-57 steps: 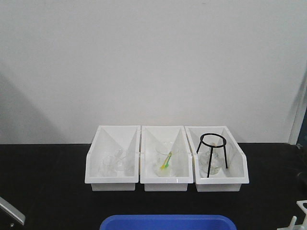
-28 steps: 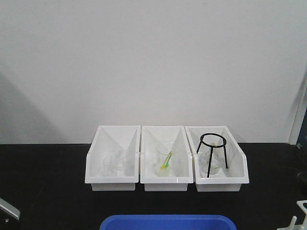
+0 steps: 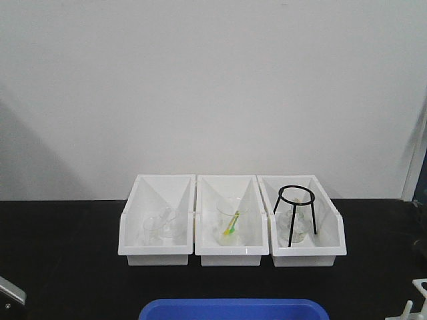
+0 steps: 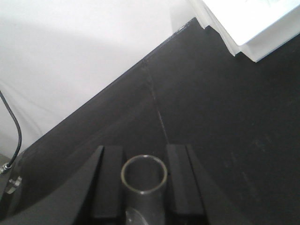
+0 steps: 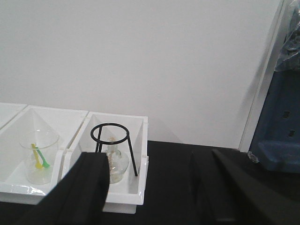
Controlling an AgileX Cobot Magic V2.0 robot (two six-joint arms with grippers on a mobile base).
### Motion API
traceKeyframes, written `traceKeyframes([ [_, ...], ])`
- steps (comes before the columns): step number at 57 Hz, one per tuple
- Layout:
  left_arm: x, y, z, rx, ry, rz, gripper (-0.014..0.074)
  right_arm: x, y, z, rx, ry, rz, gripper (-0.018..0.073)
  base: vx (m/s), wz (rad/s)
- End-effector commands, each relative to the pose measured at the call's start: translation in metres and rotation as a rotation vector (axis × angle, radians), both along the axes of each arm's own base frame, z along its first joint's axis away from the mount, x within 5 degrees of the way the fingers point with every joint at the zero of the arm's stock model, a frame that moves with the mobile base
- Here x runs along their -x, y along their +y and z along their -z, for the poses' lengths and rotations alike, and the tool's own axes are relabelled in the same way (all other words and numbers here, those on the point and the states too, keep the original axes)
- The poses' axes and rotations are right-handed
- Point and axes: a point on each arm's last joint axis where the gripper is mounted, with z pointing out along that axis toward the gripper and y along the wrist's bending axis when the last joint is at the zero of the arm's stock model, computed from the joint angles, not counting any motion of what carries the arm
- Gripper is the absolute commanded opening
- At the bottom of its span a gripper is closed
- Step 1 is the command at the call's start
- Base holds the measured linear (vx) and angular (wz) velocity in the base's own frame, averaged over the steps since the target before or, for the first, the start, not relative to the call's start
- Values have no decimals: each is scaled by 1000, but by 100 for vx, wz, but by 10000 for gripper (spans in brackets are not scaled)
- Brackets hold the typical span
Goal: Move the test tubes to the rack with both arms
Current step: 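Carry the test tube over the blue tray toward the right gripper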
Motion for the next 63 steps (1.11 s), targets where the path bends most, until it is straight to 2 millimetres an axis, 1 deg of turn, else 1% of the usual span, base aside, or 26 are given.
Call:
traceKeyframes([
  [1,-5,2,-20,5,-146,-20,-22,0,0,-19,8,-110,-5,433,0,0],
  [19,0,2,-36,17,-218,-20,-22,0,0,-19,8,-110,-5,433,0,0],
  [34,14,3,-60,54,-272,-4,-22,0,0,-18,8,-108,-5,433,0,0],
  [41,19,2,-73,83,-251,21,-22,0,0,-18,8,-102,-5,433,0,0],
  [49,17,-5,-96,136,-177,79,-22,0,0,-17,8,-88,-3,433,0,0],
  [56,10,-13,-124,233,-120,121,-22,0,0,-15,4,-74,-3,433,0,0],
  [63,5,-18,-148,305,-101,144,-22,1,12,-15,7,-72,-63,433,0,0],
])
